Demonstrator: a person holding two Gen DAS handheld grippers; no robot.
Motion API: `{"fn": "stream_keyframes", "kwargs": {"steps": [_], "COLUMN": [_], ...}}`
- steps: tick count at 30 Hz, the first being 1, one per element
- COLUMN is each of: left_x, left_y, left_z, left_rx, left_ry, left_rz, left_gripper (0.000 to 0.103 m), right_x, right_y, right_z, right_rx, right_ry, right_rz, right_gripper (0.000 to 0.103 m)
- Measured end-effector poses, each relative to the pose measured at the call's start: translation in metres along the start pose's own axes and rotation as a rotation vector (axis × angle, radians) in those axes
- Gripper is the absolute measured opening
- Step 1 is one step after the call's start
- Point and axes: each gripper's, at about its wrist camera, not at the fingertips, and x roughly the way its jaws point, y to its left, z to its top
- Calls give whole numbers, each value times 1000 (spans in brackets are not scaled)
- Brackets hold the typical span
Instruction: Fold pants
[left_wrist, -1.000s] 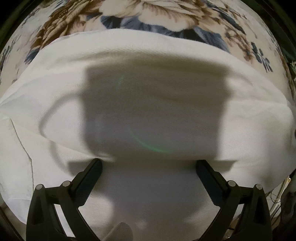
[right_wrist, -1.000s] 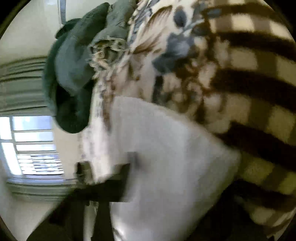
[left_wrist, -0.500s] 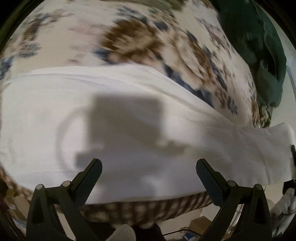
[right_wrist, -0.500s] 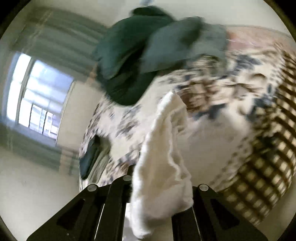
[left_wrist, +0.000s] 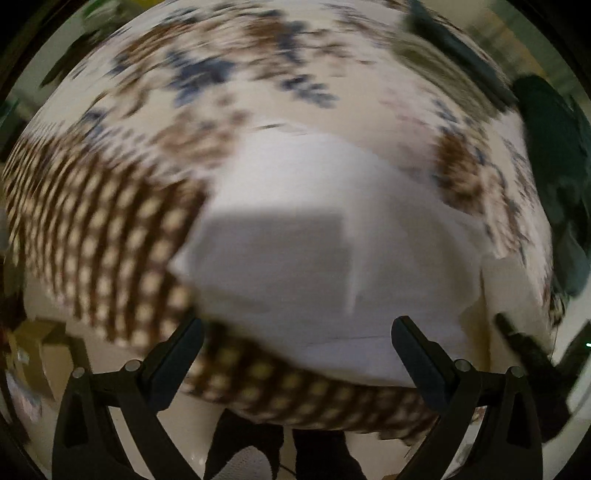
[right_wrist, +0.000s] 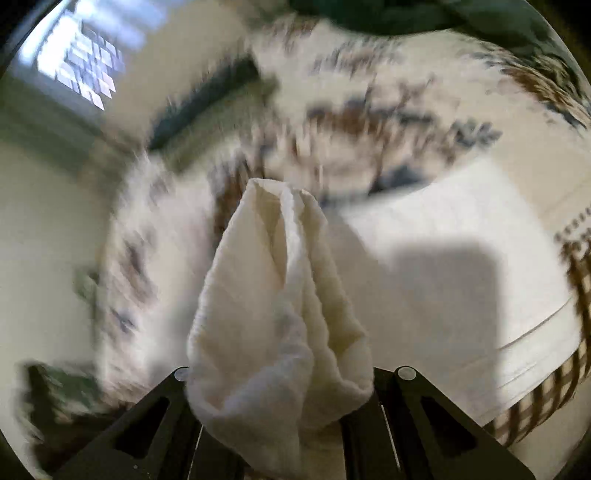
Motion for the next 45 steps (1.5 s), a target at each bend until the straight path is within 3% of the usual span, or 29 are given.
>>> {"fn": "stream_keyframes", "kwargs": {"steps": [2,4,6,8,9,13,16,19,22,24,25,29,33,36,38,42,44,45], "left_x": [3,3,3,0,-1,-2,6,9,6,1,0,-2,15,38,51,67,62,62], "left_y": [25,47,67,82,87,100,101,94,86,79,76,65,60,75,84,89,91,91], "left_z": [-6,-13,-21,-26,-28,-32,-32,-31,-29,-28,-28,-28,-28,-36,-41,-38,-30,-26], "left_rx": [-56,-108,-158,-204,-226,-295,-345,-336,-288,-251,-235,-210,-289,-501,-618,-719,-713,-688], "left_ry": [10,18,18,11,4,-30,-28,-27,-37,-48,-50,-49,-4,25,6,-66,-165,-154], "left_rz": [6,13,25,30,29,27,0,-4,1,11,17,9,-65,-217,-322,-419,-390,-355], "left_gripper": [103,103,103,103,103,103,103,103,103,103,103,103,103,96,92,90,40,35], "right_x": [36,59,54,37,30,15,40,82,99,89,79,34,-5,-10,-13,-19,-18,-14], "right_y": [17,38,54,61,59,42,35,47,68,72,68,24,-43,-92,-108,-115,-115,-109], "right_z": [-19,-34,-41,-39,-35,-13,-7,-23,-45,-50,-52,-37,-17,-10,-13,-13,-11,-10], "right_rx": [-77,-184,-237,-202,-169,-75,-74,-139,-259,-245,-229,-123,69,168,181,110,102,94], "right_ry": [83,181,216,268,270,235,287,389,441,474,479,380,316,330,311,272,275,278], "right_rz": [-112,-193,-129,51,90,12,-83,-108,-98,57,75,-7,-111,-160,-203,-285,-275,-272], "right_gripper": [14,42,55,56,57,59,59,61,68,67,67,67,67,67,67,67,67,67]}}
